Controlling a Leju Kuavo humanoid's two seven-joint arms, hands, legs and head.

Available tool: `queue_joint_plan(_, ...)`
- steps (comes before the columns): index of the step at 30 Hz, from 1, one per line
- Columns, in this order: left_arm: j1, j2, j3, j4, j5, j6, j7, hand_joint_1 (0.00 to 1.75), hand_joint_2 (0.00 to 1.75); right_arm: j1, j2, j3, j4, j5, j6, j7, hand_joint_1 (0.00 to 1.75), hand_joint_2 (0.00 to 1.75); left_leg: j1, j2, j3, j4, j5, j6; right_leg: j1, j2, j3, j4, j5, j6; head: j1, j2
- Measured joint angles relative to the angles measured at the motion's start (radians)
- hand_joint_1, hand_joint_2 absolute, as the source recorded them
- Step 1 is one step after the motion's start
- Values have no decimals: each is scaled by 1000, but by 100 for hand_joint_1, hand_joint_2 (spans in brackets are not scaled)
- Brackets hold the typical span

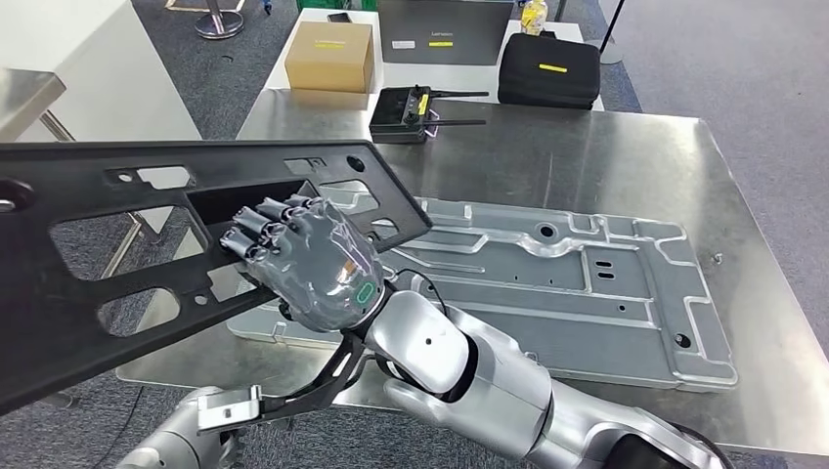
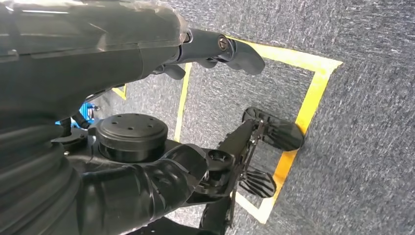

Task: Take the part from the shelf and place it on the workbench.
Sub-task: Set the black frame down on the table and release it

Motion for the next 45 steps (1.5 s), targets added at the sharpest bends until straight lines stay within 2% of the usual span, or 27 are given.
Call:
queue_joint_plan(2,0,1,0,0,0,0,1,0,175,-1,0,0,0,-2,0,0,175,175,0,0,-1,3,-1,-5,0,-4,69,-134,62,-8,0,0)
queue_joint_plan(4,1,2,0,0,-1,0,1,0,175,-2,0,1,0,-6,0,-1,175,175,-3,-1,-4,6,0,-16,6,-5,114,-230,97,-19,0,0)
queue_joint_plan(6,1,3,0,0,-2,-1,1,0,175,-2,0,1,0,-11,0,-2,175,175,-4,-2,-7,4,5,-32,14,0,115,-244,105,-31,0,0)
queue_joint_plan(8,1,4,0,0,-3,-1,1,0,175,-3,1,1,0,-13,0,-2,175,175,0,-1,-13,7,-2,-43,11,2,113,-252,117,-47,0,0)
queue_joint_plan(10,-1,6,0,0,-4,-1,1,0,175,-4,3,2,0,-14,1,-3,175,175,2,-1,-38,67,-54,-49,7,2,110,-261,129,-62,-1,0)
queue_joint_plan(12,-2,7,1,0,-5,-1,2,0,175,-4,6,3,0,-16,2,-4,175,175,3,-1,-85,195,-130,-53,11,4,99,-262,137,-69,-1,0)
queue_joint_plan(13,-1,8,1,0,-6,-1,3,0,175,-4,6,5,0,-17,3,-6,175,175,3,-2,-104,249,-153,-55,12,5,93,-261,140,-70,-1,0)
queue_joint_plan(14,-1,9,1,0,-7,-1,3,0,175,-3,6,6,1,-19,4,-7,175,175,3,-2,-108,274,-159,-56,14,7,88,-259,144,-70,-1,0)
queue_joint_plan(15,-1,9,2,0,-8,-1,4,0,175,-3,6,8,2,-21,5,-7,175,175,3,-2,-91,258,-147,-56,14,9,82,-257,147,-68,-1,0)
queue_joint_plan(18,-5,11,2,0,-9,-1,4,0,175,-4,7,9,2,-28,5,-7,175,175,1,-3,21,71,-80,-50,16,13,71,-248,153,-60,-1,0)
queue_joint_plan(19,-6,11,2,0,-9,-1,3,0,175,-4,8,9,2,-30,6,-7,175,175,-1,-4,43,31,-69,-46,17,13,68,-246,156,-55,-1,0)
queue_joint_plan(23,-7,12,2,0,-9,-2,3,0,175,-5,9,9,2,-32,7,-8,175,175,-5,-3,41,12,-49,-18,18,15,60,-246,166,-30,-1,0)
queue_joint_plan(24,-8,12,2,0,-9,-2,3,0,175,-6,9,9,2,-32,8,-8,175,175,-4,0,37,10,-42,-10,17,14,53,-233,151,-25,-1,0)
queue_joint_plan(25,-9,12,2,0,-9,-2,3,0,175,-6,9,9,2,-32,8,-8,175,175,-2,2,32,7,-34,-2,16,13,40,-200,120,-21,-1,0)
queue_joint_plan(28,-10,12,2,0,-9,-4,3,0,175,-6,8,10,2,-33,8,-8,175,175,-6,7,8,7,-17,10,13,11,-22,-14,-1,-14,0,0)
queue_joint_plan(29,-10,12,2,0,-9,-4,3,0,175,-6,8,10,2,-33,8,-8,175,175,-7,8,-1,7,-11,10,13,11,-29,27,-18,-13,0,0)
queue_joint_plan(30,-10,12,2,0,-9,-5,3,0,175,-5,8,10,2,-33,9,-8,175,175,-9,8,-9,8,-5,9,13,11,-17,31,-16,-14,0,0)
queue_joint_plan(31,-10,12,2,0,-9,-6,4,0,175,-5,8,10,2,-33,9,-8,175,175,-10,9,-16,8,0,8,14,11,14,-3,0,-17,-1,0)
queue_joint_plan(33,-10,12,2,0,-9,-8,4,0,175,-6,8,10,2,-34,11,-8,175,175,-13,9,-26,8,10,3,18,10,112,-143,39,-30,-1,0)
queue_joint_plan(34,-10,12,2,0,-10,-9,4,0,175,-7,8,10,2,-35,11,-8,175,175,-13,9,-29,8,15,-1,22,8,149,-201,52,-36,-1,0)
queue_joint_plan(35,-10,12,2,0,-10,-10,4,0,175,-7,9,10,2,-35,12,-8,175,175,-14,9,-30,7,20,-7,26,7,171,-239,58,-42,-1,0)
queue_joint_plan(38,-9,13,2,0,-10,-11,4,0,175,-8,9,10,2,-38,14,-8,175,175,-11,10,-35,0,32,-24,29,6,172,-265,72,-54,-1,0)
queue_joint_plan(40,-9,13,3,0,-10,-12,4,0,175,-9,11,10,2,-41,16,-9,175,175,-10,7,-51,30,1,-33,23,4,168,-281,89,-69,-1,0)
queue_joint_plan(42,-7,15,4,0,-11,-11,4,0,175,-10,14,12,3,-44,19,-9,175,175,-8,5,-91,136,-74,-42,20,4,159,-288,103,-78,-1,0)
queue_joint_plan(43,-5,16,4,0,-11,-11,4,0,175,-10,15,13,3,-45,22,-9,175,175,-7,5,-113,201,-109,-47,21,4,152,-287,107,-79,-1,0)
queue_joint_plan(44,-3,17,5,0,-12,-11,4,0,175,-10,15,15,5,-45,26,-9,175,175,-5,5,-126,249,-127,-51,21,5,146,-286,111,-78,-2,0)
queue_joint_plan(45,-2,17,5,0,-12,-11,4,0,175,-9,15,17,7,-46,30,-9,175,175,-3,5,-123,262,-127,-55,20,5,140,-283,114,-77,-1,0)
